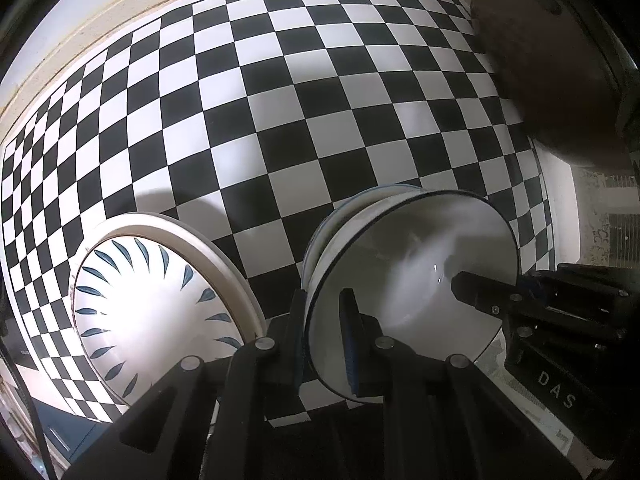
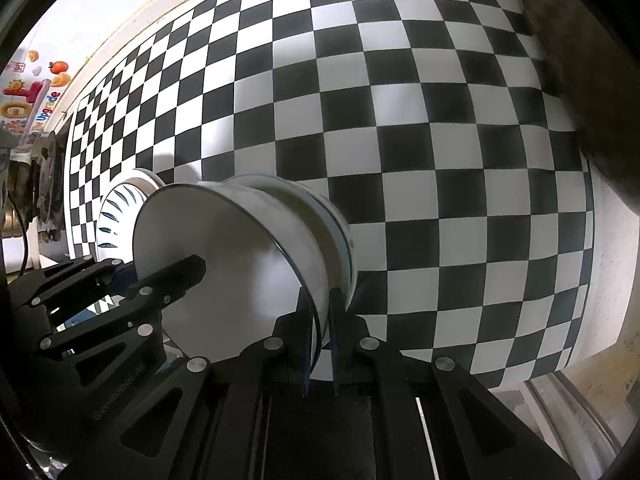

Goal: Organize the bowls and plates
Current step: 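Lower the nested bowls onto the plain white bowl beside the plate stack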

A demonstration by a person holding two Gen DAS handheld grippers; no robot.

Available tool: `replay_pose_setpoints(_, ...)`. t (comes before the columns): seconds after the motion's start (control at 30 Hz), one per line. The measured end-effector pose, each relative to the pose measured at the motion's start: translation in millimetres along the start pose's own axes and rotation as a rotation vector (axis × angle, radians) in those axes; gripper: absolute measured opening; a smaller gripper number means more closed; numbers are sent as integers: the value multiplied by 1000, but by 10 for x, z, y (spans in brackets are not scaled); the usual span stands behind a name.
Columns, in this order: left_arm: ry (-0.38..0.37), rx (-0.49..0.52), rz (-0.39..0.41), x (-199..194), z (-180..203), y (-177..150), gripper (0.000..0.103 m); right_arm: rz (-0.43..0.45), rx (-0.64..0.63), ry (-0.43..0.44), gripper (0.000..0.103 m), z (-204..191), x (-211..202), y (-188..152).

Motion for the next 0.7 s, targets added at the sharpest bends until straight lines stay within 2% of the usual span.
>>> replay_pose_setpoints(0.53,16,-6,-6,24,-17,-14,13,-18,48,36,11,104,-52,1)
replay_pose_setpoints(0.7,27,2,-6,16,-10,-17,14,-14,48,32,14,138,-93,-20)
Point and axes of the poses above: each gripper's, at about its wrist camera, not at the fingertips, and x roughly the way its jaws point, z to its right, y to its top, the point moved 7 cm from there along x, roughly the way its jaws point, and after that the axes turned 7 degrees about x, right-handed, at the moved point
